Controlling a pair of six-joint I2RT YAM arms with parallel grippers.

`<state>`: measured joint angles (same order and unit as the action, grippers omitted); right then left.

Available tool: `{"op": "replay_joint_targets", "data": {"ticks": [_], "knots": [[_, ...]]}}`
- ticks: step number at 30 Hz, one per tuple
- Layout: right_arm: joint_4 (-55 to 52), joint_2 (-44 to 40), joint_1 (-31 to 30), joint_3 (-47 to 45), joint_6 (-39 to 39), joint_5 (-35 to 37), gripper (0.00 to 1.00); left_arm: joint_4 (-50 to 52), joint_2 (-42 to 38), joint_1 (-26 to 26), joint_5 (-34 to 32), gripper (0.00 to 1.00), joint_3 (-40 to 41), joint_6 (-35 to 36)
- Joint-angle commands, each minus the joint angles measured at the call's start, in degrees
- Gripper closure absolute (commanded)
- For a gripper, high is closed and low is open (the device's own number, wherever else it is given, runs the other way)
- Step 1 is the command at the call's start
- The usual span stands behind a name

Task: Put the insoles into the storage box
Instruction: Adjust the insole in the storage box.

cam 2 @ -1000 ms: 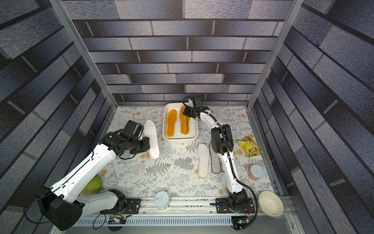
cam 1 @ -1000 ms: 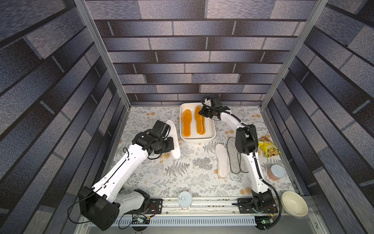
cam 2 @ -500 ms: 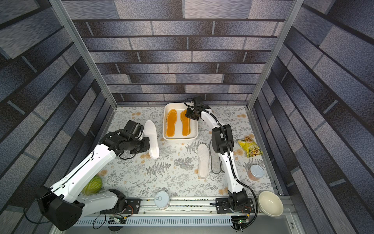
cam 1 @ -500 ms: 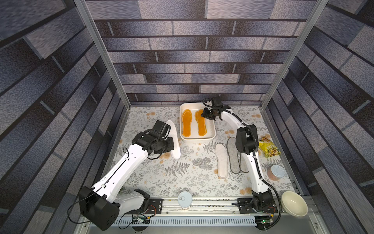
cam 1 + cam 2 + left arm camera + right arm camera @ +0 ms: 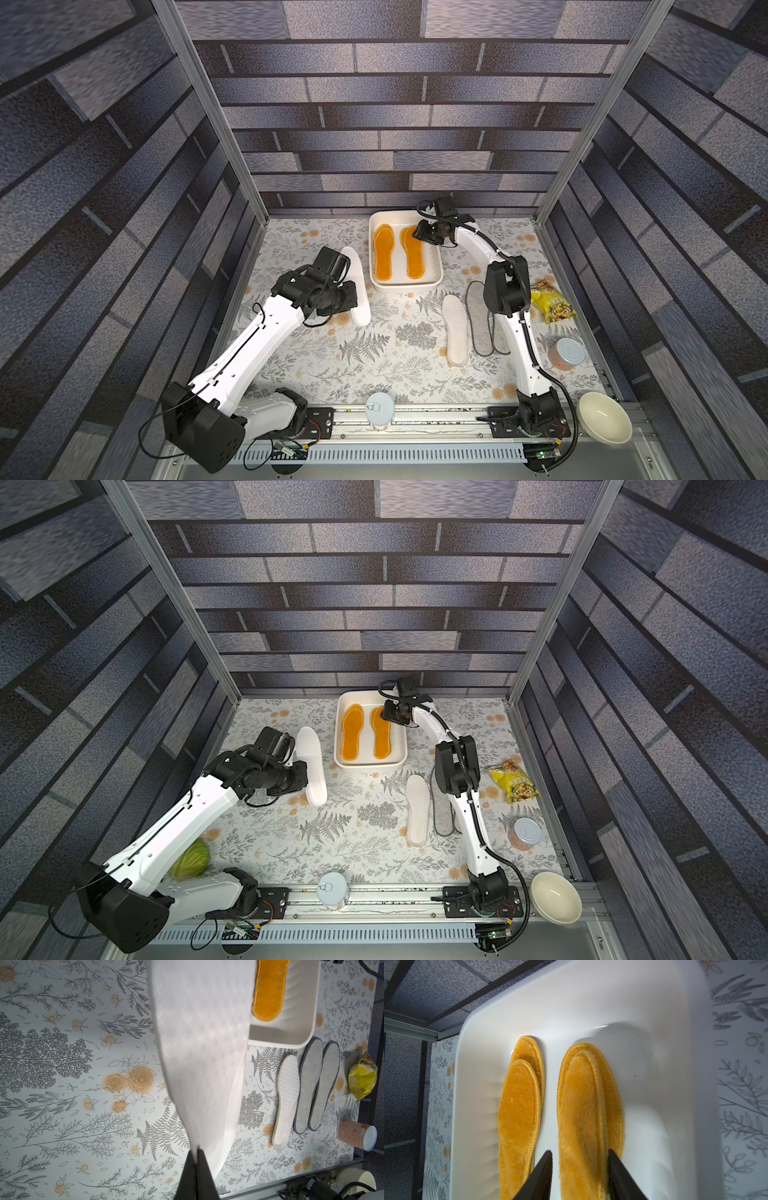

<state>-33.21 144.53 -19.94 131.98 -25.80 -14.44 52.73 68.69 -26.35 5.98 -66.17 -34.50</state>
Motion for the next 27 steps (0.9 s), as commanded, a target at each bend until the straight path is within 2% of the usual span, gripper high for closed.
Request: {"op": "replay_joint_targets", "data": {"ticks": [1,8,15,21,23,27], "knots": [[-1.1,0.1,0.3,2.6,0.3,-0.4,0.55,-0.1,-1.3,0.4,-0.3,1.00,0.9,-0.1],[-2.7,1.9,0.1,4.2,0.6,-1.5,0.52,-0.1,-1.4,0.4,-0.2,1.00,1.0,0.0],[-4.4,1.4,-0.3,4.7,2.6,2.1,0.48,-0.2,-1.4,0.4,-0.1,1.00,1.0,0.0],[4.6,-4.7,-0.3,-3.4,3.0,0.2,0.45,-0.1,-1.5,0.4,-0.2,1.00,1.1,0.0],[7.4,-6.7,-0.3,-5.9,3.0,-0.6,0.42,-0.1,-1.3,0.4,-0.1,1.00,1.1,0.0],[8.2,-9.0,-0.4,-8.1,2.9,-1.1,0.39,-0.3,-1.2,0.4,0.0,1.00,1.2,0.0]]}}
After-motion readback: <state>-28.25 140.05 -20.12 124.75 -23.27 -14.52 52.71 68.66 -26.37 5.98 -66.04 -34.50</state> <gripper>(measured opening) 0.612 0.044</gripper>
